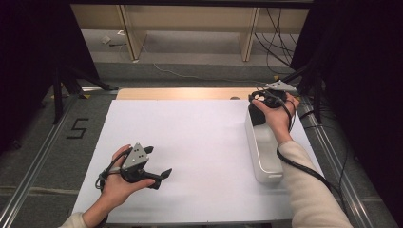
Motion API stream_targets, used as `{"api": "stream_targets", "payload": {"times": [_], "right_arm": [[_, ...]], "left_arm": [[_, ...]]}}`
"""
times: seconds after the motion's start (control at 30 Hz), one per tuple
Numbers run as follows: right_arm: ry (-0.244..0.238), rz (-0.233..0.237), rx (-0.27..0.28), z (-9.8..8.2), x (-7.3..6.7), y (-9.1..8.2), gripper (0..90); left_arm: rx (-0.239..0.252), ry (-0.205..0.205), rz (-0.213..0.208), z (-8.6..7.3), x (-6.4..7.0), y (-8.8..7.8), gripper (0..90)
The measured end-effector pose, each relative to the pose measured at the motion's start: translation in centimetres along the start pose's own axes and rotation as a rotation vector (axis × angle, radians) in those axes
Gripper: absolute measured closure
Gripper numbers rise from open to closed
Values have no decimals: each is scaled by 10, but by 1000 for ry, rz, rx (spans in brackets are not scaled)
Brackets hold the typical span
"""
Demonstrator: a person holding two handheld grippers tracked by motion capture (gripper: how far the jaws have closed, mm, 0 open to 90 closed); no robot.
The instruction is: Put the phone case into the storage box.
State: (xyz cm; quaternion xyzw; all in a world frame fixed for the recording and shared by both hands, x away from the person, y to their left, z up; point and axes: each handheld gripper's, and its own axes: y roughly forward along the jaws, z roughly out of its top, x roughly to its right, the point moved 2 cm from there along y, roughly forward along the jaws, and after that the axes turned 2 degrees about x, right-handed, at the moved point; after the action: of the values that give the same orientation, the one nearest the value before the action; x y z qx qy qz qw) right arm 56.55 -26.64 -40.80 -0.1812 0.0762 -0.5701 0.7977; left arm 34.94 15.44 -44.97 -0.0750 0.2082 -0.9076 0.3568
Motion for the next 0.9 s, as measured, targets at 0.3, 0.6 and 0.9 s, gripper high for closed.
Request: {"api": "stream_targets", "payload": {"times": [0.3,0.6,0.9], "right_arm": [[1,-3,-7,0,0,4,138],[2,-11,-1,-1,0,6,134],[-9,-12,2,-2,0,6,127]], "left_arm": [[-1,-2,-3,0,0,1,10],[-1,0,-3,0,0,1,10],[1,-2,-3,0,0,1,10]]}}
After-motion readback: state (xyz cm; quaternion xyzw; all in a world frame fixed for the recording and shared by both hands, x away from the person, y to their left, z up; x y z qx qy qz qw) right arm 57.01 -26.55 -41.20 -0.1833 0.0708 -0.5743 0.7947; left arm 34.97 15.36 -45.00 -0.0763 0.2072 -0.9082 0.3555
